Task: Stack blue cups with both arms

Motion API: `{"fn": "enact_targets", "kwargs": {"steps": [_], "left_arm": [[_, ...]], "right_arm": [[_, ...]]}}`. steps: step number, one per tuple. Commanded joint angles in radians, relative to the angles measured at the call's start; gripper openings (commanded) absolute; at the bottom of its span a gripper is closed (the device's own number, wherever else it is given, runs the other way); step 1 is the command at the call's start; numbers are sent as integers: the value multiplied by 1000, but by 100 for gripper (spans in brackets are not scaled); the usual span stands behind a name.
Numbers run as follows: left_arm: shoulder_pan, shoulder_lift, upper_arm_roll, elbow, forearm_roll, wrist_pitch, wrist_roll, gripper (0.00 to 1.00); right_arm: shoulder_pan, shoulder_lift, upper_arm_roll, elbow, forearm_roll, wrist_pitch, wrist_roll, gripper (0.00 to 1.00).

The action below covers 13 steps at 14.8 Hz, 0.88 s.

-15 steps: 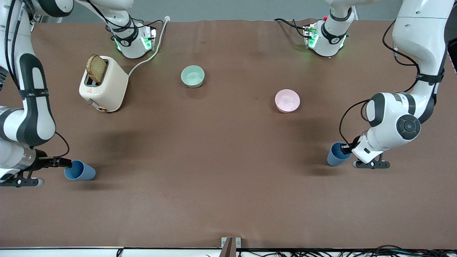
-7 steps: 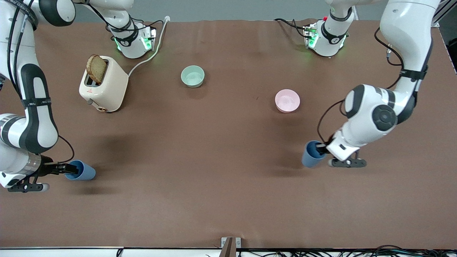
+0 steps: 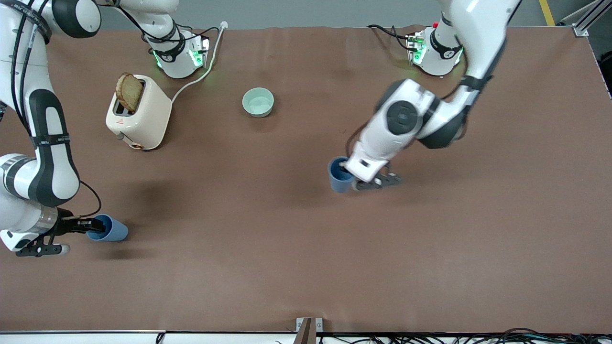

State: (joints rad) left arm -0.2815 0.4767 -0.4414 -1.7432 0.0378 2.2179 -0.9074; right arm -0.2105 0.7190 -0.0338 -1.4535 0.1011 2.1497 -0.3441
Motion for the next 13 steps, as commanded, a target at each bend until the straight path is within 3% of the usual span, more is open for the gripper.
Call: {"fn": "enact_targets", "kwargs": {"steps": [1,4,7,13], "left_arm": [[-112,133,13,137,16,-14,-151,0],[-153,206,16,189,68,-9,-208,0],[-163,235,18,191,93,17,-214,1],[-153,266,64,238,91,31,-188,3]], "right_arm": [[-21,-7,15,-18,15,7,-27,25],[-18,-16,15,-27,15,-7,-13,6],[-6,-62,14,-22,14,-117,-12,3],[65,-323,11,-22,-18,-323,164,3]]}}
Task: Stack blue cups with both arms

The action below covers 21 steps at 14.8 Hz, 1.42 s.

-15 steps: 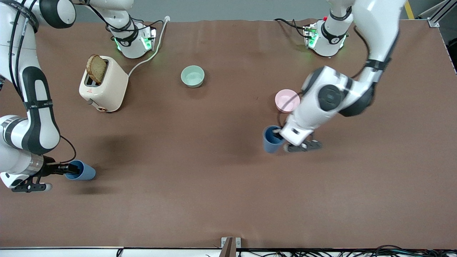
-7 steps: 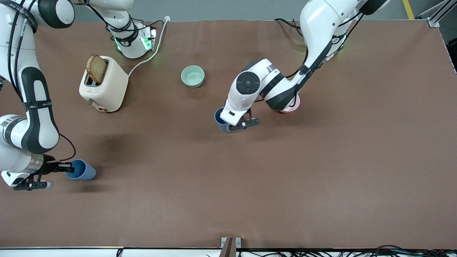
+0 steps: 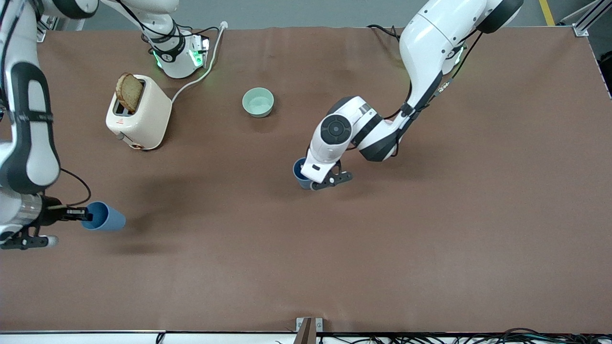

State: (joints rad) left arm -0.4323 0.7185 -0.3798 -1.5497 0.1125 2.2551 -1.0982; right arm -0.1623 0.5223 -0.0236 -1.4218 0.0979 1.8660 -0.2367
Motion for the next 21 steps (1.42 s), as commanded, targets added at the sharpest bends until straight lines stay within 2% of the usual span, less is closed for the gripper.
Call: {"fn": "enact_targets", "kwargs": {"steps": [1,3,4,5,6,7,10,14,19,21], "left_arm": [[-8,27,4,46,18,-6,3,7],[1,29,5,46,16,-6,8,8],[0,32,5,48,18,-5,9,14],[0,33,10,49,18,-5,9,47],[-3,27,28,59,19,-5,8,91],[-2,18,30,63,21,-5,6,100],[30,-34,42,129,103,-49,20,100],[157,-195,35,137,119,-136,225,100],[303,-422,33,138,113,-391,551,100],[363,-494,30,138,99,-474,691,100]], "right_arm": [[18,-165,1,-54,-17,-68,66,3],[20,-249,1,-54,-30,-140,108,3],[20,-287,2,-54,-44,-187,122,3],[20,-323,2,-55,-55,-224,126,3],[20,-362,4,-60,-69,-263,128,3],[18,-402,2,-68,-73,-310,131,3],[17,-494,4,-121,-73,-344,142,2],[17,-532,2,-140,-75,-347,146,1],[78,-528,8,-118,-73,-350,289,1],[153,-527,8,-117,-73,-343,388,1]]}}
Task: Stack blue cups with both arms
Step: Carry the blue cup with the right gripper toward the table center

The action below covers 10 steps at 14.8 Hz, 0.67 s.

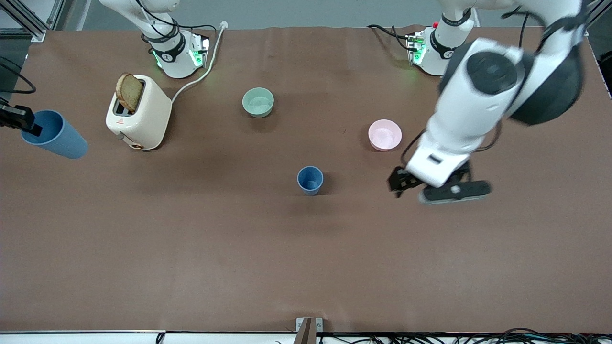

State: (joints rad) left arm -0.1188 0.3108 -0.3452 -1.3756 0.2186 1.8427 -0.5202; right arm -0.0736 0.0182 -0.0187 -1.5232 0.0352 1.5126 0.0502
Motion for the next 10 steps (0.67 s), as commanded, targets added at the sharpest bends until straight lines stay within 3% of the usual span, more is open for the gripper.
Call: {"fn": "enact_targets", "kwargs": {"steps": [1,3,5,8,10], "left_arm": [[77,-119,-2,-36,-43,-104,184,100],[113,-192,27,-58,-109,-138,322,100],[68,-271,157,-118,-143,-187,443,100],[-8,-323,319,-135,-189,-310,514,100],[-13,-344,341,-155,-203,-316,513,100]], "right_arm": [[113,-21,3,-14,-11,15,175,1],[197,-8,3,-14,6,52,279,1],[282,22,3,-14,6,119,332,1],[389,104,3,-14,8,227,382,2],[463,170,3,-12,15,318,474,2]]}}
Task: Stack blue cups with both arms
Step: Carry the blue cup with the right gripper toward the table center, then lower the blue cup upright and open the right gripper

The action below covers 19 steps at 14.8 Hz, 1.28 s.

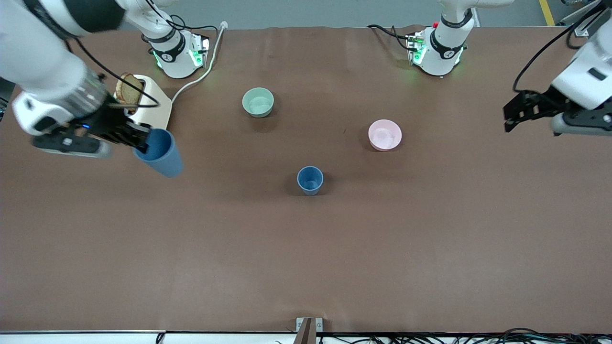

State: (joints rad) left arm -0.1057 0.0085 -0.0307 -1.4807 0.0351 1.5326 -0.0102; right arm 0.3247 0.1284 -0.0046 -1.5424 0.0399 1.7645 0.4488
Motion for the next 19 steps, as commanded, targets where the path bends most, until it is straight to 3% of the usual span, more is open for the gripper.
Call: {"fn": "enact_targets", "kwargs": {"steps": [1,5,10,19], "left_arm": [[-25,-67,22,-70,-20,1,-13,100],[-14,-73,22,-72,-21,1,-11,100],[-22,-67,20,-70,-23,3,-13,100],[-20,-59,9,-67,-23,3,-17,100]], "right_arm": [[100,94,-11,7,18,101,129,2],[215,210,-11,7,18,242,250,1],[290,335,-11,44,15,294,260,2],[398,390,-11,38,61,423,295,0]]}}
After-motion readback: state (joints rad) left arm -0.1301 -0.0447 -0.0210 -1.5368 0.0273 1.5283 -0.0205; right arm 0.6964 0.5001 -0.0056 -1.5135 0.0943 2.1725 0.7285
